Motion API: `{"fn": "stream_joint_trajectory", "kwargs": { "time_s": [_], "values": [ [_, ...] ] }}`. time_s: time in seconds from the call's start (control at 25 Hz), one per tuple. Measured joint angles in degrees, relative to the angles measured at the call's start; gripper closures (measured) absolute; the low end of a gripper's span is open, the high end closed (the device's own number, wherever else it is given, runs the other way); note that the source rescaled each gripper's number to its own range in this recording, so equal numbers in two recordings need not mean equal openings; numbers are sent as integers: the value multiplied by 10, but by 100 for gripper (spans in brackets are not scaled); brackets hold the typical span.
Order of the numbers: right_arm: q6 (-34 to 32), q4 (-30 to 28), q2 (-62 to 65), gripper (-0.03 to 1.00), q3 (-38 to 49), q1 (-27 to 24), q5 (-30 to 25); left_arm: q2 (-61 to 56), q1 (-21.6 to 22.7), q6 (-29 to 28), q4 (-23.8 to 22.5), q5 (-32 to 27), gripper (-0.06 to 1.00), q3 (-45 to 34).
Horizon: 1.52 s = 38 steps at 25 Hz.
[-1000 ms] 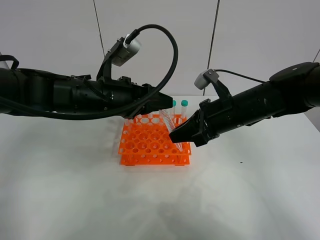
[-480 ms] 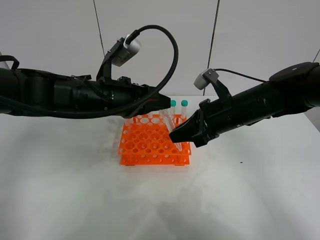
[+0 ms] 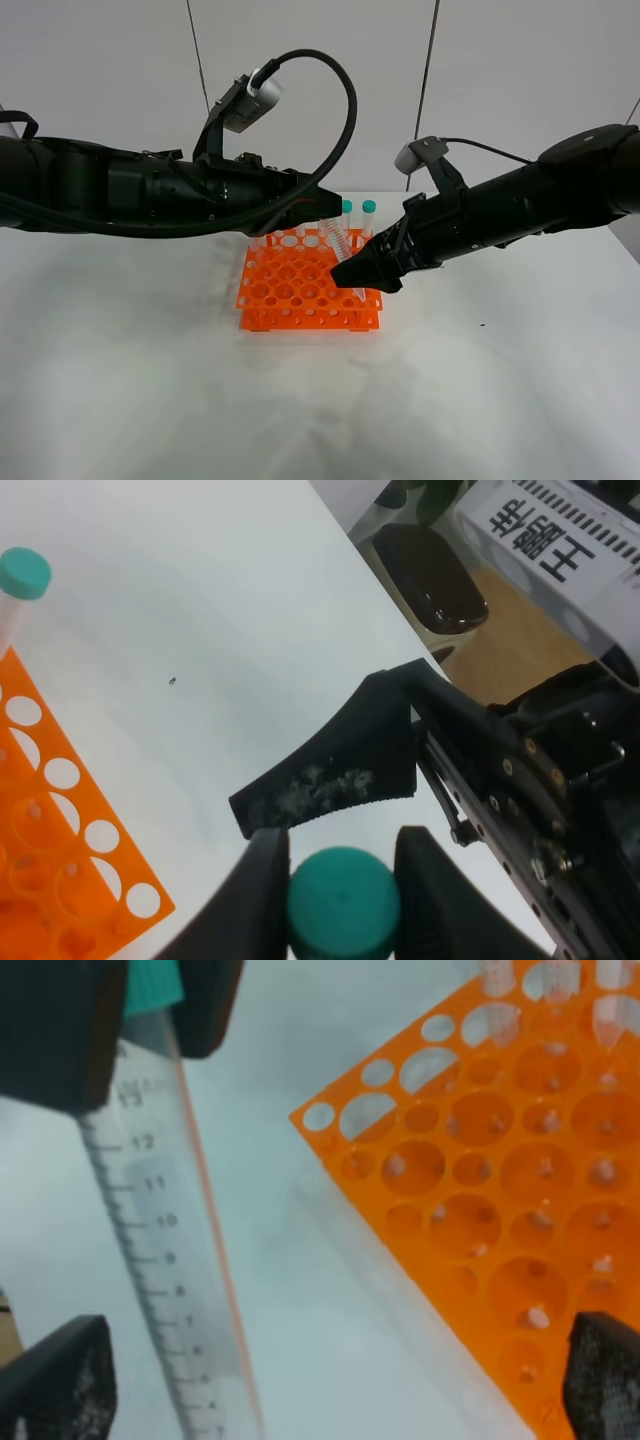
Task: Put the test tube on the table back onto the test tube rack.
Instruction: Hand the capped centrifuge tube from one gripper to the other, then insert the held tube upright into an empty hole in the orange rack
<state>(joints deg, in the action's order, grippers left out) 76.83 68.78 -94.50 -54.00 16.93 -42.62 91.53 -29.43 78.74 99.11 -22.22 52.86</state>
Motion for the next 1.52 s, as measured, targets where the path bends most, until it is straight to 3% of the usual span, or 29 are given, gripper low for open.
{"fn": "stream_joint_trajectory", "kwargs": {
  "time_s": [0.16, 0.24, 0.52, 0.64, 0.72, 1.12, 1.52],
  "values": [
    [-90, -75, 27, -3, -21, 0, -12, 0, 0, -1, 0, 0, 93, 0],
    [-179, -143, 43, -3, -51, 0, -29, 0, 0, -2, 0, 0, 93, 0],
    [-523, -470, 69, -3, -139, 0, -125, 0, 0, -2, 0, 0, 93, 0],
    [-644, -586, 66, -2, -141, -1, -133, 0, 0, -2, 0, 0, 93, 0],
    [-692, -627, 60, -1, -141, -9, -146, 0, 0, -2, 0, 0, 93, 0],
    [-688, -655, 59, 0, -141, -163, -199, 0, 0, -3, 0, 0, 93, 0],
    [-706, -652, 138, 3, -116, -174, -263, 0, 0, -3, 0, 0, 93, 0]
  ]
}}
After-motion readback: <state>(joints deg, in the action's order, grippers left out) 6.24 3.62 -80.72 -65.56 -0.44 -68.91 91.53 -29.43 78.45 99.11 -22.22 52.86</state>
